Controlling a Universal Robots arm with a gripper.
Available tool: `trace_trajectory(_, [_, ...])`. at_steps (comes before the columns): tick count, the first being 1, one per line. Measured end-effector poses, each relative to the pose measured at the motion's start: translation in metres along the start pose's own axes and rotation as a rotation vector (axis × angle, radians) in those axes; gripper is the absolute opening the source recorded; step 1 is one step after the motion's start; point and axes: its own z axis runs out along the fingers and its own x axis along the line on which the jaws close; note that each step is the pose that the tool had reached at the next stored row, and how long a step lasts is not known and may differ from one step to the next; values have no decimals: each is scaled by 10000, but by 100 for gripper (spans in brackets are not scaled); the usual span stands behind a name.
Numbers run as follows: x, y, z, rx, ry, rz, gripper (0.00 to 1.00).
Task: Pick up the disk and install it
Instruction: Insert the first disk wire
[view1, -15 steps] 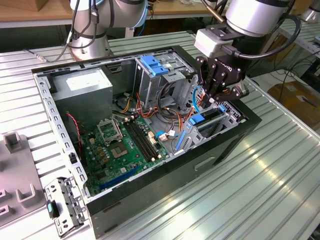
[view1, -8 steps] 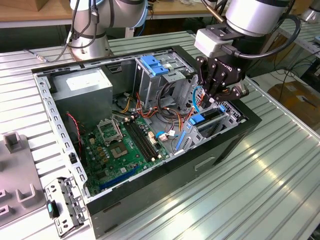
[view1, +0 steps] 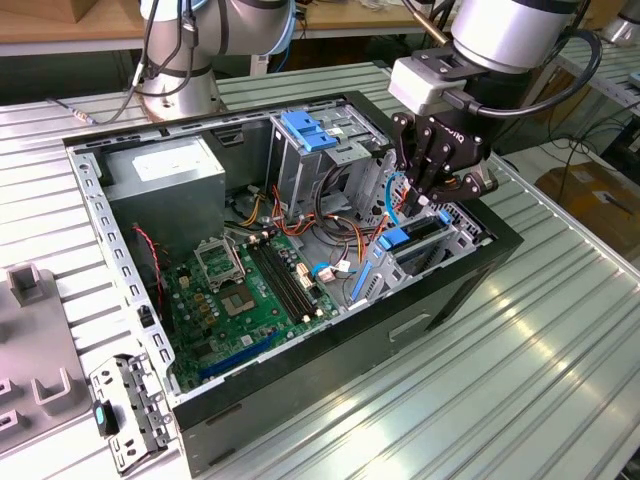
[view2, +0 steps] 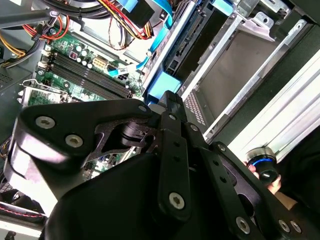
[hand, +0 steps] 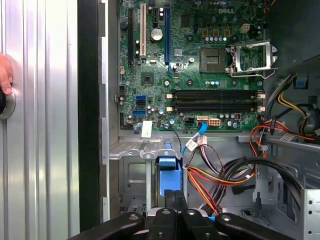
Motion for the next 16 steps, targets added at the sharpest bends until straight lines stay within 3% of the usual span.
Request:
trace_trajectory(4, [0, -12, 1, 0, -2, -1, 11])
trace_trajectory(12, [-1, -460, 31, -40, -1, -43, 11])
trace_trajectory(14, [-2, -530, 31, -62, -42, -142, 11])
trace_trajectory(16, [-2, -542, 30, -65, -83, -437, 11])
